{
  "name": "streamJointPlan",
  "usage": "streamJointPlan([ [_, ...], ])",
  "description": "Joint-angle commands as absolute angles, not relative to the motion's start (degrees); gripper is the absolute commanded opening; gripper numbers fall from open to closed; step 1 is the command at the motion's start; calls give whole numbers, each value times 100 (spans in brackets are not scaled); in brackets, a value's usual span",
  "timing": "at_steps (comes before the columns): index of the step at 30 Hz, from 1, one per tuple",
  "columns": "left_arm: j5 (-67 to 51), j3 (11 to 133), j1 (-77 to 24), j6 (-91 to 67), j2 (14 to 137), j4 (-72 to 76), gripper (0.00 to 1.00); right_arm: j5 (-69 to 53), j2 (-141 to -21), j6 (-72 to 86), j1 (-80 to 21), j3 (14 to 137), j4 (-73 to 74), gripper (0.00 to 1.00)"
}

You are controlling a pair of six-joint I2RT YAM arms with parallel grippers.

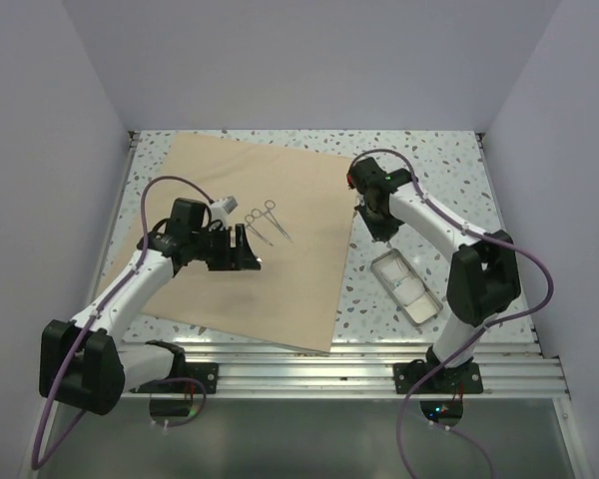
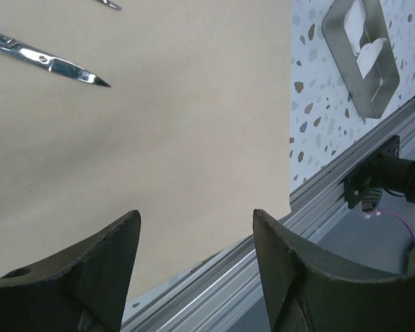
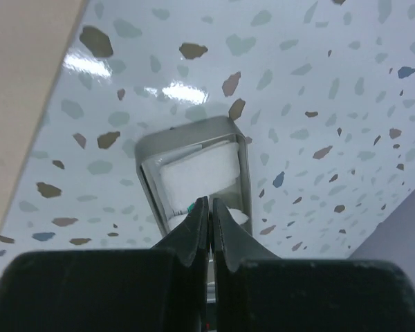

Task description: Prepare the surgical pack

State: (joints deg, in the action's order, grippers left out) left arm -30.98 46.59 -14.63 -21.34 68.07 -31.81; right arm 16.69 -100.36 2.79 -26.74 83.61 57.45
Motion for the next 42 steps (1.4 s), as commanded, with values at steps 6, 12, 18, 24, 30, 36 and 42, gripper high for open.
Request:
streamJointPlan([
  [6,-2734,4842,-1249,-1960,6934,-3208,71,1837,-9879,-800,-2549,7218,5696,0],
  [12,-2505,5036,-870,-2381,7391,-3217,71,1530,-9905,-765,-2347,6839,5177,0],
  [18,-2488,5176,-844,-2593,7708,-3225,69,1468,-10098,-773,-2347,6680,4913,4],
  [24,-2074,5518,-826,-2575,8103,-3515,76,1608,-10353,-773,-2347,6881,4860,9],
  [30,-1846,5941,-800,-2891,8455,-3533,76,1766,-10380,-484,-2355,7101,5071,30],
  [36,-1740,6310,-800,-3409,8973,-3551,68,1942,-9871,-44,-2364,7443,5571,49],
  [42,-1258,6644,-800,-4120,9439,-3630,60,1240,-9194,483,-2443,7804,5783,51],
])
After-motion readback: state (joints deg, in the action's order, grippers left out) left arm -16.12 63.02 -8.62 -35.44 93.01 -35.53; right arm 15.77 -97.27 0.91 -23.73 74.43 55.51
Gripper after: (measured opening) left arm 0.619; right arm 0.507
